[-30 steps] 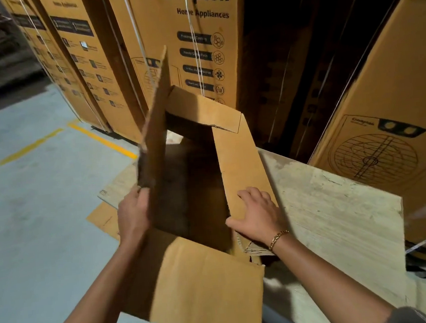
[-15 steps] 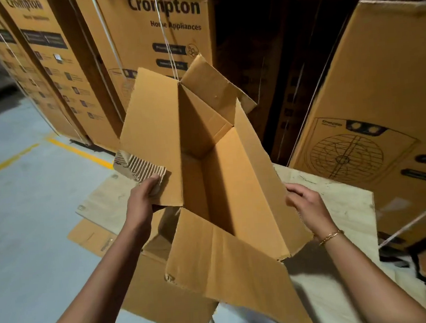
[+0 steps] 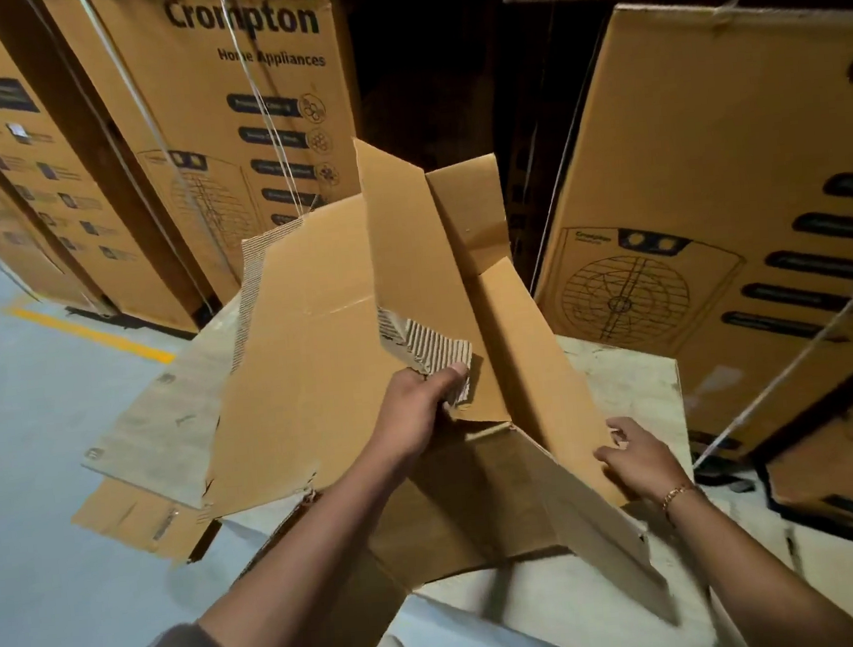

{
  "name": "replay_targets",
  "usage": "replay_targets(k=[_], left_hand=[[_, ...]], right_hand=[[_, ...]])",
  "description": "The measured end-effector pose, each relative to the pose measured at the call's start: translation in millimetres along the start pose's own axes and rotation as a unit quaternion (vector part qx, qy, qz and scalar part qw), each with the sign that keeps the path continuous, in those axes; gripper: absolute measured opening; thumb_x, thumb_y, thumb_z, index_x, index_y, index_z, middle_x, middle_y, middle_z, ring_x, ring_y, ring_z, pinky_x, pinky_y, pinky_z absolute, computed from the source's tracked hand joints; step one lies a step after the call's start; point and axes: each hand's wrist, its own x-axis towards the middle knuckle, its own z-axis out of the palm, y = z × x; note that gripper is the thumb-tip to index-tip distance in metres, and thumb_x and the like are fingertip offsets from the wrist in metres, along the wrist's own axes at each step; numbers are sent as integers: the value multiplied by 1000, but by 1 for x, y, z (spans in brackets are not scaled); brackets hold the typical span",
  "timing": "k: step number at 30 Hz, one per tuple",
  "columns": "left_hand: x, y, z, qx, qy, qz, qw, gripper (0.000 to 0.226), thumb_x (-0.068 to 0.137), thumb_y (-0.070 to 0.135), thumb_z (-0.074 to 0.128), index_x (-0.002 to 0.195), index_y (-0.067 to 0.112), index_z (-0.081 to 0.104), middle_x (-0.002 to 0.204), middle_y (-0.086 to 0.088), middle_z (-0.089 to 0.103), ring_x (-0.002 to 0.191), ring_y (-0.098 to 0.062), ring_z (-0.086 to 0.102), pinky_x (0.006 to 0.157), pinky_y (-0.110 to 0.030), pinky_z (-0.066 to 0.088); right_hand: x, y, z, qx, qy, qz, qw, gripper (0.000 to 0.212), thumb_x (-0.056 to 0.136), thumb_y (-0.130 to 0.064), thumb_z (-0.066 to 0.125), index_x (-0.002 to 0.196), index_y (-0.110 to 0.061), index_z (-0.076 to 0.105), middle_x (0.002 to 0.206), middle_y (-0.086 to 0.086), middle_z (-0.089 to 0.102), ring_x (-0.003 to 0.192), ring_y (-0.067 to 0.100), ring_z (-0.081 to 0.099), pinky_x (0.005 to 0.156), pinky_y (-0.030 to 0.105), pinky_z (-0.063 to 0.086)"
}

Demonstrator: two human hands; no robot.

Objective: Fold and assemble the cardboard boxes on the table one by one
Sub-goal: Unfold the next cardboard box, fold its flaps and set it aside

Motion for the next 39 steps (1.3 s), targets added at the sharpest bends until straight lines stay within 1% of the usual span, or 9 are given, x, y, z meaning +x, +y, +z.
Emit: replay_targets(k=[9,13,17,21,23,25,29,33,39], left_hand=[[1,-19,69,232,-136,75,960,49,92,66,57,122,28,68,113,7,74,98,-8,69,91,-40,57],[3,-26,69,362,-179,147,903,67,91,62,55,145,23,54,138,1,65,123,-17,61,102,-35,49],[6,-29,35,519,-172,217,809,70,92,66,36,147,24,49,153,0,49,141,-22,42,114,-38,36],[15,-42,-14,675,-87,153,717,80,94,77,16,161,33,18,171,4,10,157,-23,8,125,-53,12],[20,-51,-31,697,-69,123,703,82,94,77,17,162,34,3,171,3,-2,157,-26,-1,125,-59,8],[26,-61,-44,709,-59,113,694,83,95,76,21,162,34,-5,170,1,-8,157,-28,-5,124,-61,7],[46,-71,-53,714,-63,122,687,86,98,67,37,162,29,-6,171,-2,-8,157,-31,-1,125,-56,14],[72,-78,-55,722,-74,130,675,85,99,67,35,162,28,-6,171,-4,-8,157,-33,0,125,-56,14],[108,-101,-56,740,-95,128,653,83,100,69,24,162,25,-9,171,-7,-10,157,-35,-3,124,-60,7]], right_hand=[[-26,-45,-40,251,-189,-43,948,27,104,-40,48,117,-24,65,95,-2,71,78,12,67,65,24,56],[-25,-50,-54,181,-91,-36,979,25,105,-23,39,104,-17,63,104,6,73,91,18,72,86,41,59],[-16,-43,-53,264,81,-57,959,19,96,-20,49,103,-33,61,114,-4,69,98,18,69,77,39,57],[-22,-50,-39,340,200,-72,916,58,94,-11,48,147,-30,38,120,2,59,78,14,61,73,41,52],[-24,-55,-30,269,252,-91,925,72,92,-15,55,155,-33,24,146,5,46,117,24,56,93,42,45],[-20,-58,-21,60,294,-124,946,75,89,-26,63,154,-28,28,165,3,18,148,28,22,114,51,23],[5,-64,-2,-277,224,-201,913,58,91,-51,53,146,-35,43,167,1,14,153,29,3,116,52,7],[33,-79,20,-335,72,-190,920,64,95,-60,40,153,-37,30,167,-5,12,154,25,3,119,50,12],[72,-80,46,-364,65,-157,916,67,91,-58,45,152,-35,29,167,-3,14,153,28,4,115,53,16]])
